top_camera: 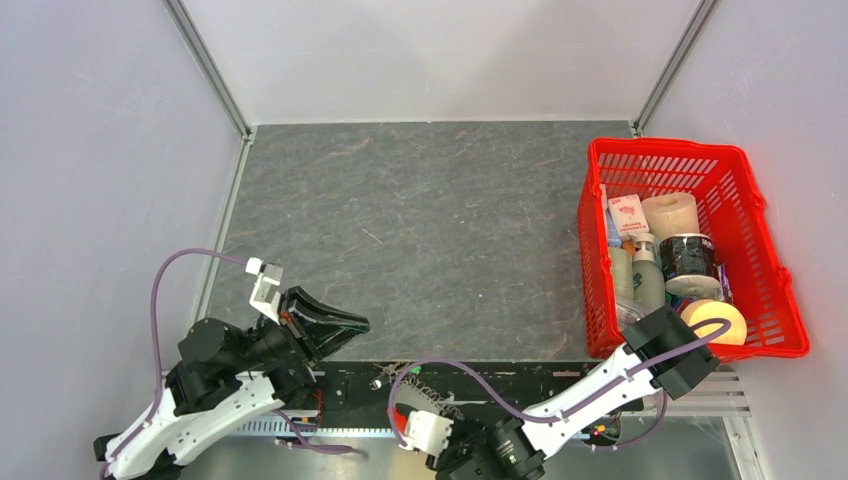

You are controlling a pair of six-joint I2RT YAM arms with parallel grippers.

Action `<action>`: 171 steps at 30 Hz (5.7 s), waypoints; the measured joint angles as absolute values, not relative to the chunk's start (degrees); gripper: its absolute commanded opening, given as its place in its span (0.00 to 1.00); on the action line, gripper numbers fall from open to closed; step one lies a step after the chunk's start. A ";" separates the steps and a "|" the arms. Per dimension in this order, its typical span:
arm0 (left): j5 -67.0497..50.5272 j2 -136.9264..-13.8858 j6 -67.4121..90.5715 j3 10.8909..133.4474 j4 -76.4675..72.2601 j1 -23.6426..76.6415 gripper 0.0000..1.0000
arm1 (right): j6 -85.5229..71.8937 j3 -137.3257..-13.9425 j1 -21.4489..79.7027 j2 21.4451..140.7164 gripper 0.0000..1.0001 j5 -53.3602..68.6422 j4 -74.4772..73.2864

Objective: Put the keys on the keyring

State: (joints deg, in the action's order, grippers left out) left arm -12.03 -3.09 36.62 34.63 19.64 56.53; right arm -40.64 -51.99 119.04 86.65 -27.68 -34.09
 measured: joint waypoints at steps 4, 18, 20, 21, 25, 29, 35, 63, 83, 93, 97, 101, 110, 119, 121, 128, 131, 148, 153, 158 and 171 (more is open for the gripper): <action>-12.08 -4.14 36.60 34.63 19.66 56.53 0.26 | -36.84 -51.96 120.01 87.85 0.56 -28.42 -31.38; -12.12 -4.49 36.58 34.50 19.57 56.53 0.28 | -31.64 -48.34 120.22 88.29 0.53 -28.86 -27.38; -12.12 -4.75 36.56 34.48 19.59 56.53 0.28 | -31.44 -48.23 120.22 88.25 0.52 -28.99 -27.24; -12.12 -4.93 36.56 34.48 19.55 56.53 0.29 | -31.38 -48.23 120.22 88.25 0.52 -29.12 -26.94; -12.12 -5.41 36.51 34.44 19.55 56.53 0.29 | -30.96 -48.25 120.18 88.25 0.52 -29.50 -26.15; -12.14 -5.48 36.27 34.41 19.55 56.53 0.29 | -30.26 -48.25 120.09 88.25 0.51 -29.47 -25.56; -12.14 -5.48 35.88 34.41 19.57 56.53 0.29 | -29.89 -48.25 119.44 88.25 0.35 -29.39 -24.60; -14.17 -7.73 35.66 34.44 17.63 56.53 0.29 | -24.88 -52.25 117.12 69.19 0.00 -37.04 -22.65; -23.49 -11.77 37.67 34.50 6.81 56.53 0.52 | -11.05 -63.22 114.74 58.83 0.00 -39.55 -22.74; -33.41 -20.14 41.71 36.73 -12.10 56.51 0.61 | -8.51 -80.47 109.60 60.84 0.00 -31.07 -26.26; -36.49 -24.73 43.62 38.63 -19.92 56.49 0.63 | -8.97 -86.98 107.63 63.13 0.00 -26.59 -29.69; -38.79 -28.05 44.99 40.40 -25.04 56.49 0.63 | -9.61 -91.48 106.06 65.71 0.00 -22.02 -32.51; -44.23 -33.17 49.87 42.59 -34.68 56.49 0.61 | -10.94 -93.82 102.32 67.24 0.00 -13.54 -34.89; -47.90 -34.98 52.27 43.55 -38.15 56.49 0.58 | -11.44 -99.61 99.59 69.10 0.00 -9.39 -34.37; -48.40 -35.16 52.49 43.75 -38.37 56.49 0.56 | -11.46 -100.53 98.80 69.78 0.00 -8.95 -34.37; -48.82 -35.20 52.69 44.42 -38.35 56.49 0.43 | -11.55 -102.06 96.42 71.92 0.00 -8.60 -34.59; -49.15 -35.20 52.69 44.56 -38.30 56.47 0.37 | -11.92 -102.43 95.74 72.34 0.00 -7.73 -34.59; -49.63 -33.87 52.31 44.58 -34.50 56.38 0.44 | -11.97 -103.72 94.96 73.03 0.00 -5.56 -34.39; -49.54 -33.47 51.55 44.73 -32.62 56.38 0.42 | -11.97 -104.25 94.76 73.19 0.00 -4.97 -34.41; -49.54 -33.43 51.16 45.01 -31.66 56.38 0.34 | -11.97 -104.29 94.70 73.19 0.00 -4.75 -34.37; -49.60 -33.89 50.39 45.21 -30.92 56.38 0.02 | -11.99 -104.31 94.70 73.25 0.00 -4.32 -34.37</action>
